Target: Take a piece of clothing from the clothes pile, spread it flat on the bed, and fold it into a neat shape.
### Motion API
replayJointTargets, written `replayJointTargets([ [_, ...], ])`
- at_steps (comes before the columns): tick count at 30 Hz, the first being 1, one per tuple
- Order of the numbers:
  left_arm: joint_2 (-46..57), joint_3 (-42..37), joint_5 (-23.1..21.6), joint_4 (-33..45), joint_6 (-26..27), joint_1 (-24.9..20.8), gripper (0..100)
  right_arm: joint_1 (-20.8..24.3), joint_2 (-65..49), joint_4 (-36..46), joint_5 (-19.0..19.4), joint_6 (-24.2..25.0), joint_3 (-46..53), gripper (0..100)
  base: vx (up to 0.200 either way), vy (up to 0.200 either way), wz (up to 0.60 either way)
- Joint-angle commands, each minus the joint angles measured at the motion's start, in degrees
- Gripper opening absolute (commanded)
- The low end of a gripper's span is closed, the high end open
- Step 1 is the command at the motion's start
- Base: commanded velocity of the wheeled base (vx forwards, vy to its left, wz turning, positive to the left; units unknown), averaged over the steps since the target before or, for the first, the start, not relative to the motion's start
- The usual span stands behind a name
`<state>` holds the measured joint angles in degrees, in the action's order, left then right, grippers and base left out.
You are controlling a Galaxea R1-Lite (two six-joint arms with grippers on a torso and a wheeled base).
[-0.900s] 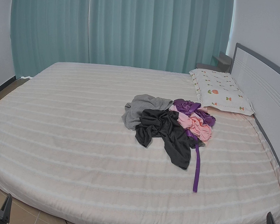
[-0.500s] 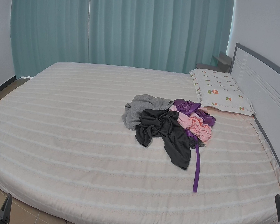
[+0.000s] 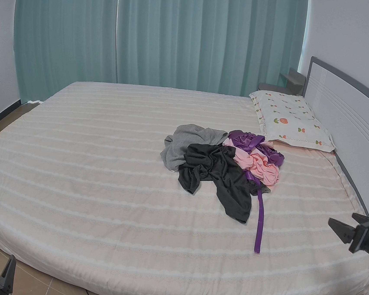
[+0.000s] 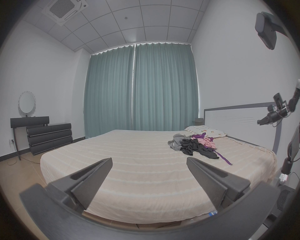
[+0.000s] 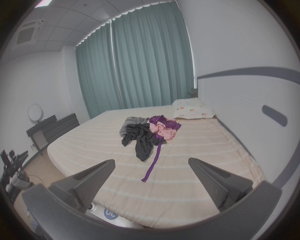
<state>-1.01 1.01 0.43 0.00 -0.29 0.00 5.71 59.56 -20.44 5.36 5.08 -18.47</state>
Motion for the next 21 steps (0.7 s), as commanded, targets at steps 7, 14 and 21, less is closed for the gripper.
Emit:
replayJointTargets([
  [7,1.0,-1.0,0.0,0.0,-0.1,0.1,100,7.3,63.0,-15.9,0.6,19.1,-30.7,100,0.000,0.000,0.00],
  [14,1.0,-1.0,0.0,0.0,0.0,0.0,100,7.8,71.7,-12.3,0.6,25.7,-41.9,100,0.000,0.000,0.00],
  [21,1.0,-1.0,0.0,0.0,0.0,0.0,100,7.9,78.2,-9.2,0.5,27.9,-50.2,100,0.000,0.000,0.00],
])
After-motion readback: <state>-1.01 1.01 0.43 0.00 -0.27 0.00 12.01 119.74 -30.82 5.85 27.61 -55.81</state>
